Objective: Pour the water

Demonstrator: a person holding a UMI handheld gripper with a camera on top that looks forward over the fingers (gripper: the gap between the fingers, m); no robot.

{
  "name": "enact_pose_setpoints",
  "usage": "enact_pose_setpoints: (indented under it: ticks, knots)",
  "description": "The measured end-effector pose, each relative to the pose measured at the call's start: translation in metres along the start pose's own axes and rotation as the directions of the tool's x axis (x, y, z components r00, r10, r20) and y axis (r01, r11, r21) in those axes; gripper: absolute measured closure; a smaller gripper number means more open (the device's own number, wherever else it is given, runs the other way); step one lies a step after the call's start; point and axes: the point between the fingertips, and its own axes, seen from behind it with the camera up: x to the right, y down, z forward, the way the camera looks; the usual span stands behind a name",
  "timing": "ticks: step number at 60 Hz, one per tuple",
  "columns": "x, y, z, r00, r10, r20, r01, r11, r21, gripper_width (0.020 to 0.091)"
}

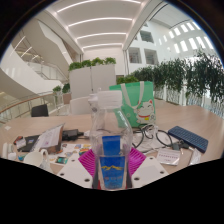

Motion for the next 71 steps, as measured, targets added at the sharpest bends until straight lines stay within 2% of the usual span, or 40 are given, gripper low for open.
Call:
enact_pose_setpoints:
  ticks: [1,7,9,18,24,28,31,33,35,46,54,61,71]
  knots:
    - [0.008,-0.013,-0.009,1.000,0.001,0.006,-0.001,1.000,-0.009,0.0725]
    - [0.002,0.011,-0.005,0.998,0.006,0.065,-0.004,1.000,-0.026,0.0716]
    - [0.002,0.004,-0.014,0.997,-0.019,0.075,0.018,1.000,0.013,0.0716]
    - [-0.003,0.008,-0.013,0.992,-0.073,0.103,0.070,0.997,0.034,0.0700]
    - [-0.004,0.007,-0.010,0.987,-0.084,0.134,0.084,0.996,0.007,0.0601]
    - [-0.004,0.021,-0.013,0.983,-0.110,0.150,0.123,0.989,-0.078,0.0531]
    - [-0.001,0.030,-0.019,0.980,-0.123,0.158,0.146,0.979,-0.142,0.0399]
    - [-0.001,0.032,-0.026,0.978,-0.118,0.170,0.144,0.978,-0.150,0.0299]
    - [-0.003,0.028,-0.037,0.978,-0.103,0.180,0.131,0.979,-0.154,0.0251]
    - [0.003,0.008,-0.111,0.984,-0.082,0.158,0.108,0.980,-0.167,0.0265]
    - [0.007,-0.011,-0.192,0.991,-0.086,0.099,0.100,0.984,-0.147,0.0265]
    - [-0.011,-0.012,-0.274,0.993,-0.064,0.103,0.082,0.981,-0.174,0.0267]
    - [-0.035,-0.022,-0.380,0.990,-0.095,0.101,0.110,0.982,-0.152,0.0263]
